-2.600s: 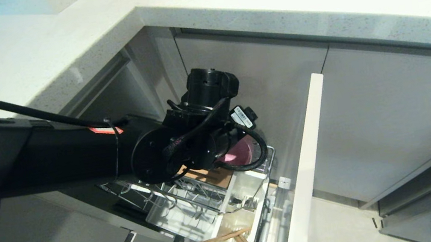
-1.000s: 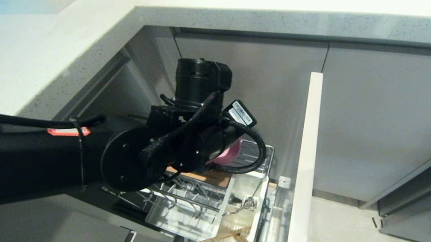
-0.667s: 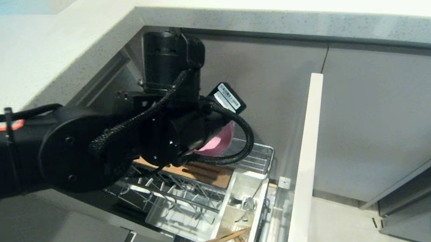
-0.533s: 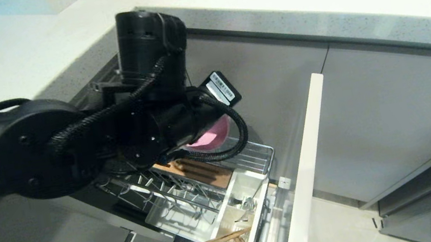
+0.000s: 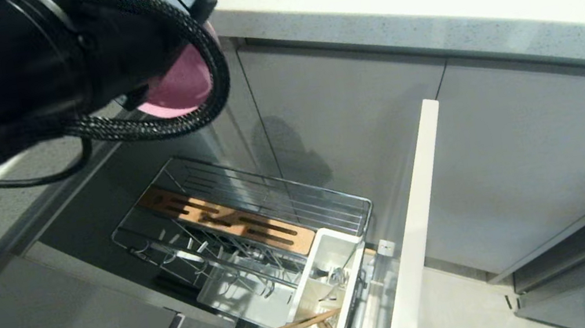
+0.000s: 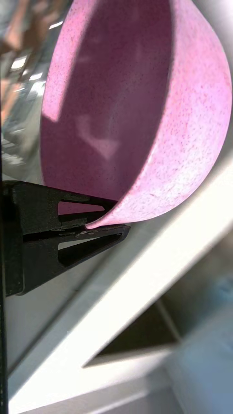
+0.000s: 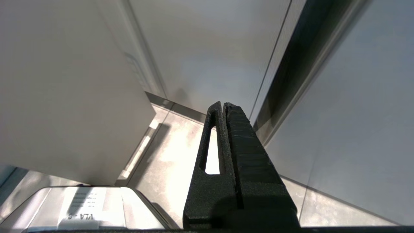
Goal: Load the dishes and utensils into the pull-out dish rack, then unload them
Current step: Take the bowl out of the cupboard
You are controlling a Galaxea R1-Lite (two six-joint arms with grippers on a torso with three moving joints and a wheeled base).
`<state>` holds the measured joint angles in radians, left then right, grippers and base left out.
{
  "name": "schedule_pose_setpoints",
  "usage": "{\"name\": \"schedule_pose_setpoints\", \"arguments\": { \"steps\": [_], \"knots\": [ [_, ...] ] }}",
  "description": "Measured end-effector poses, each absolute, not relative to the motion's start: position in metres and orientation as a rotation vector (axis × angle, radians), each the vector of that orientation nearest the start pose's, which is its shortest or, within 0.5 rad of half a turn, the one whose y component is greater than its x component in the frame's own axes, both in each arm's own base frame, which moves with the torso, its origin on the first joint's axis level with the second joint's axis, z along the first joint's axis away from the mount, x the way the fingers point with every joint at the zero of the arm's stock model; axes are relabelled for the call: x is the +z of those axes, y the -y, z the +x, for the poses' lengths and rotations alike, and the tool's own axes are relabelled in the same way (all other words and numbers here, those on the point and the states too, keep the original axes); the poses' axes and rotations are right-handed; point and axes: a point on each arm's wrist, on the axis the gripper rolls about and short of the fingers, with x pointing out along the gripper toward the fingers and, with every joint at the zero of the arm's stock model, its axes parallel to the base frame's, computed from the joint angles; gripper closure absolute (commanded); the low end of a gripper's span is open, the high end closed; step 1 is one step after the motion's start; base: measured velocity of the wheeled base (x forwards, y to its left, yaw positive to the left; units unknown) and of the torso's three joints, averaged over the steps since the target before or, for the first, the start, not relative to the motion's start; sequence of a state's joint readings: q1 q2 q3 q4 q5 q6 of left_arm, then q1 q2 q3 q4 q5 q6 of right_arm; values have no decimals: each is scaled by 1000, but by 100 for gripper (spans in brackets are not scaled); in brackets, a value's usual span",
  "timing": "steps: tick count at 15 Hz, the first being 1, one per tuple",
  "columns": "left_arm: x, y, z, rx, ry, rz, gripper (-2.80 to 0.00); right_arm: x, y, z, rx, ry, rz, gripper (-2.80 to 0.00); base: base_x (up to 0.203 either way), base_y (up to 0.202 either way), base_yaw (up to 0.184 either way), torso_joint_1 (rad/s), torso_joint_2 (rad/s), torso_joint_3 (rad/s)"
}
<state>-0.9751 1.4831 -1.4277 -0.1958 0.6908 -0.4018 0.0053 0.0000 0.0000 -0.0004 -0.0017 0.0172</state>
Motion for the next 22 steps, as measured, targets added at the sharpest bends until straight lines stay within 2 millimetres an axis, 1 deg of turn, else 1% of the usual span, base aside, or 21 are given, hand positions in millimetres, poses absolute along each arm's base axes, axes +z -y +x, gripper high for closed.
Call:
{"name": "schedule_pose_setpoints", "arguments": {
  "steps": [2, 4, 6, 9, 11, 14, 17, 19, 22],
  "knots": [
    [399, 187, 145, -280, 154, -468, 0, 76, 0, -23, 3, 0, 18, 0, 0, 0, 0, 0, 0, 0],
    [414, 177, 143, -237, 234, -424, 0, 76, 0, -23, 4, 0, 17, 0, 0, 0, 0, 0, 0, 0],
    [422, 163, 150, -166, 274, -348, 0, 76, 0, -23, 4, 0, 17, 0, 0, 0, 0, 0, 0, 0],
    [440, 134, 164, -10, 332, -234, 0, 75, 0, -23, 3, 0, 18, 0, 0, 0, 0, 0, 0, 0],
    [451, 114, 168, 73, 320, -174, 0, 76, 0, -23, 4, 0, 18, 0, 0, 0, 0, 0, 0, 0],
    [453, 88, 167, 114, 248, -70, 0, 76, 0, -23, 4, 0, 18, 0, 0, 0, 0, 0, 0, 0],
    [454, 47, 155, 153, 198, 12, 0, 76, 0, -23, 4, 1, 18, 0, 0, 0, 0, 0, 0, 0],
    [455, 22, 137, 200, 179, 46, 0, 76, 0, -23, 4, 0, 18, 0, 0, 0, 0, 0, 0, 0],
    [450, -1, 111, 280, 96, 128, 0, 76, 0, -23, 4, 0, 17, 0, 0, 0, 0, 0, 0, 0]
  ]
}}
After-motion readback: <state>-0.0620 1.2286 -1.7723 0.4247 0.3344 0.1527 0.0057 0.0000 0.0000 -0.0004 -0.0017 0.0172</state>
